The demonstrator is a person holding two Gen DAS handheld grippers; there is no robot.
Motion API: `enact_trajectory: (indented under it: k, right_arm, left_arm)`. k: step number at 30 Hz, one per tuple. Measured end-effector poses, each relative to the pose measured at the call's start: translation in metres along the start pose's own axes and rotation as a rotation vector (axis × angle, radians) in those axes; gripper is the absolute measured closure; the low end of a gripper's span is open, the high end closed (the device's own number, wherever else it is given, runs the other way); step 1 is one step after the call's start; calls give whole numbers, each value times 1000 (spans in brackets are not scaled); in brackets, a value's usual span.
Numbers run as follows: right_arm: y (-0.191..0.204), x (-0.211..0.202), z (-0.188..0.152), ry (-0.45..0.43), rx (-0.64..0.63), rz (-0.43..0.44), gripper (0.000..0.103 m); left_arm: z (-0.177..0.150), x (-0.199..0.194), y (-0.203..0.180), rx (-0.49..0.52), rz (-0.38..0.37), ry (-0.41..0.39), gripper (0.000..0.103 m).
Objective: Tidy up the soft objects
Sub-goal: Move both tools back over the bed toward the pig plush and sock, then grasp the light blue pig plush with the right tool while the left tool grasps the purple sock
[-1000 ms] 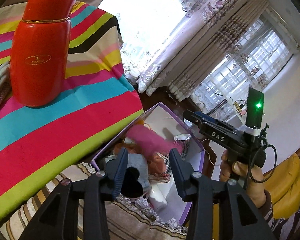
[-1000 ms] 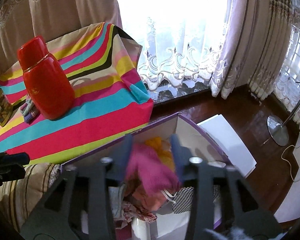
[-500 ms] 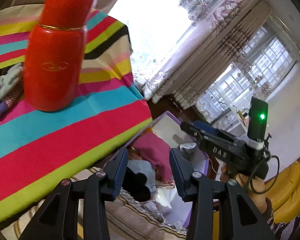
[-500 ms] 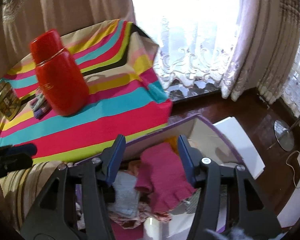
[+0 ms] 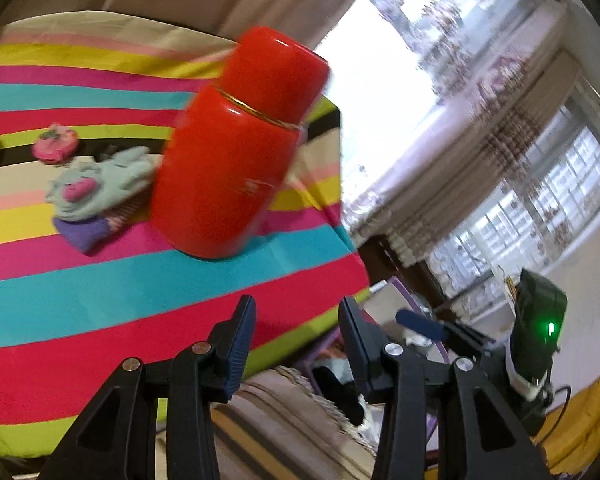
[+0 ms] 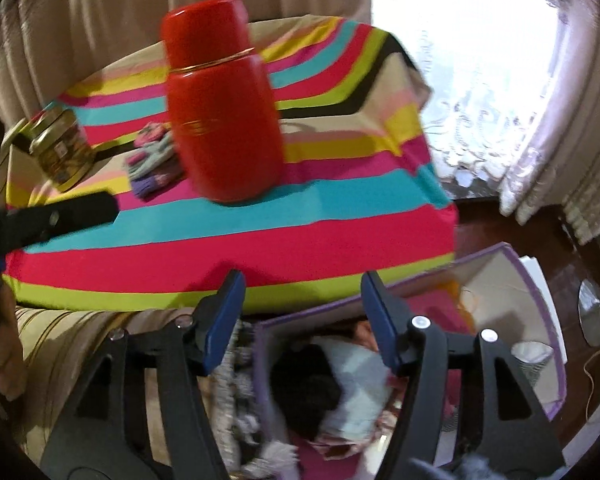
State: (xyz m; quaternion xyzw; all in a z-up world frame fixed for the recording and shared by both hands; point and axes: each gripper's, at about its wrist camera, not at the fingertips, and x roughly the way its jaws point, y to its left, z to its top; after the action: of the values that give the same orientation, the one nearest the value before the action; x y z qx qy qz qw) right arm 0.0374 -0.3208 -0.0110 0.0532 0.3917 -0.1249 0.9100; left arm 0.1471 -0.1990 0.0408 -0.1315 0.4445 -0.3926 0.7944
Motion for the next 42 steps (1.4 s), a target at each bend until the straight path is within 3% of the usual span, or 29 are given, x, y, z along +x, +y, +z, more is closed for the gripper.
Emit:
enact_trajectory:
  k: [14, 25, 38, 42]
  right_arm:
    - [103, 37, 34, 11, -258, 50, 37]
    - [168, 74, 60, 1, -409, 62, 37]
    - [226, 135, 84, 0, -723, -92, 37]
    - [233, 147, 93, -9, -751, -111, 37]
  left_arm:
    - [21, -43, 105, -241, 143, -131, 59]
    - [18, -56, 156, -359, 176, -169, 59]
    - [15, -67, 194, -455, 192, -211, 59]
    - [14, -67, 204, -475, 190, -214, 59]
